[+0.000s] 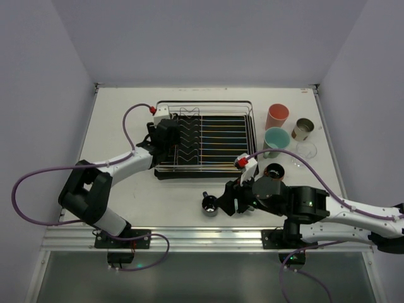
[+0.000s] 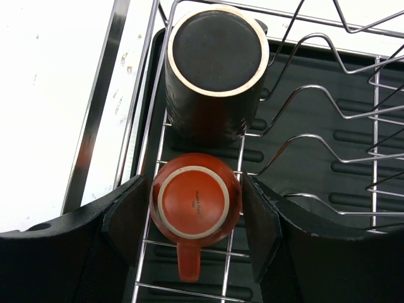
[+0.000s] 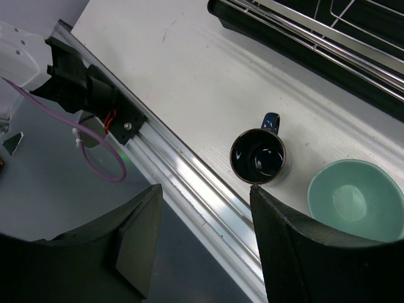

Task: Unload the cups from the dish rack

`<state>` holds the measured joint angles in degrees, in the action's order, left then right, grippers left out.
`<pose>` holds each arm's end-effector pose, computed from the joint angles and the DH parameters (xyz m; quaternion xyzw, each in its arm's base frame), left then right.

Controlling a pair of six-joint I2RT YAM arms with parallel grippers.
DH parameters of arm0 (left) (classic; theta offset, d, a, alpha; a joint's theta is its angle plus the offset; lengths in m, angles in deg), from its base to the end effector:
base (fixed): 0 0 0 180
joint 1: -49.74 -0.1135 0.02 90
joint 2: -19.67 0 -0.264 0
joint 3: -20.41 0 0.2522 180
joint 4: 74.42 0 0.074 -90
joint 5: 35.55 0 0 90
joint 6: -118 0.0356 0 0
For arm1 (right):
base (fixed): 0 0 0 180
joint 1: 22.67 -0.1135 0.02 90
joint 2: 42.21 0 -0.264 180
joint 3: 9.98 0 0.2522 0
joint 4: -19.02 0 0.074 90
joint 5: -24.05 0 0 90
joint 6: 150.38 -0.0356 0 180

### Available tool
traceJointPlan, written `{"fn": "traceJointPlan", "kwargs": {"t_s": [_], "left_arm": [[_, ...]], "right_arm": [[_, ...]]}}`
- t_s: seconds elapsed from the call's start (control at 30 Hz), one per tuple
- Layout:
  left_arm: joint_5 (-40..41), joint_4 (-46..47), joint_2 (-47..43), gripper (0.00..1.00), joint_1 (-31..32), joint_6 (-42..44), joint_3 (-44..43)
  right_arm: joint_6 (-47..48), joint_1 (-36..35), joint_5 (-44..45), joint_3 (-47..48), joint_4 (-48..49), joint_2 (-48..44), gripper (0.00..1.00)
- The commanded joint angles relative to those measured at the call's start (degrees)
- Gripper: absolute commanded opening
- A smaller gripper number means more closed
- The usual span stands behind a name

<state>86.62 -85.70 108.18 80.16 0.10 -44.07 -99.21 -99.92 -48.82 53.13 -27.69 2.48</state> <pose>0.2928 -0.1500 0.2145 -0.1085 0.8561 -0.0001 0.5053 0.0470 0.1603 0.3277 -0.2072 0.8268 0.3626 0.3769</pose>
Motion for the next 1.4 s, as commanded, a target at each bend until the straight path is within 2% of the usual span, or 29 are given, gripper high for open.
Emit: {"fn": "traceJointPlan", "kwargs": {"t_s": [0.0,0.17,0.37,0.4,0.47,0.5,0.6,1.0,1.23,1.37], "left_arm": [[2.5,-0.3,2.0,0.72,-0.8,-1.1,-0.3],[2.2,0.5,4.5,0.72,-0.9,-0.9,-0.7],[1.9,2.4,4.0,0.48,-0.8,0.1,-0.9],[1.9,2.4,3.4,0.4,-0.8,0.2,-0.9],[1.1,2.5,2.6,0.33,-0.8,0.3,-0.9],[0.9,2.6,1.6,0.27,-0.7,0.3,-0.8],[1.2,2.6,-0.5,0.19,0.3,0.5,-0.7],[4.5,0.9,-7.3,0.04,2.8,2.2,-1.8],[5.4,-0.7,-11.0,0.0,3.9,2.1,-1.0],[4.1,-2.4,-16.3,0.0,4.6,1.7,-1.0]], "right_arm": [[-0.4,-0.3,1.5,-0.4,1.9,-0.7,0.6],[-0.6,-0.3,1.3,-0.6,1.7,-0.8,0.6],[-1.0,-0.3,1.2,-1.1,1.7,-1.4,0.6],[-0.9,-0.3,1.2,-1.0,1.7,-1.3,0.6],[-0.9,-0.4,1.2,-1.0,1.9,-1.1,0.6],[-0.8,-0.3,1.0,-0.9,2.0,-0.9,0.6],[-0.7,-0.3,0.4,-0.9,2.5,-0.1,0.6],[0.2,-0.3,0.9,-1.0,6.4,0.8,0.6],[0.5,0.3,3.9,-2.8,17.7,2.9,0.59],[0.4,4.0,1.8,-3.5,25.6,4.6,0.59]]}}
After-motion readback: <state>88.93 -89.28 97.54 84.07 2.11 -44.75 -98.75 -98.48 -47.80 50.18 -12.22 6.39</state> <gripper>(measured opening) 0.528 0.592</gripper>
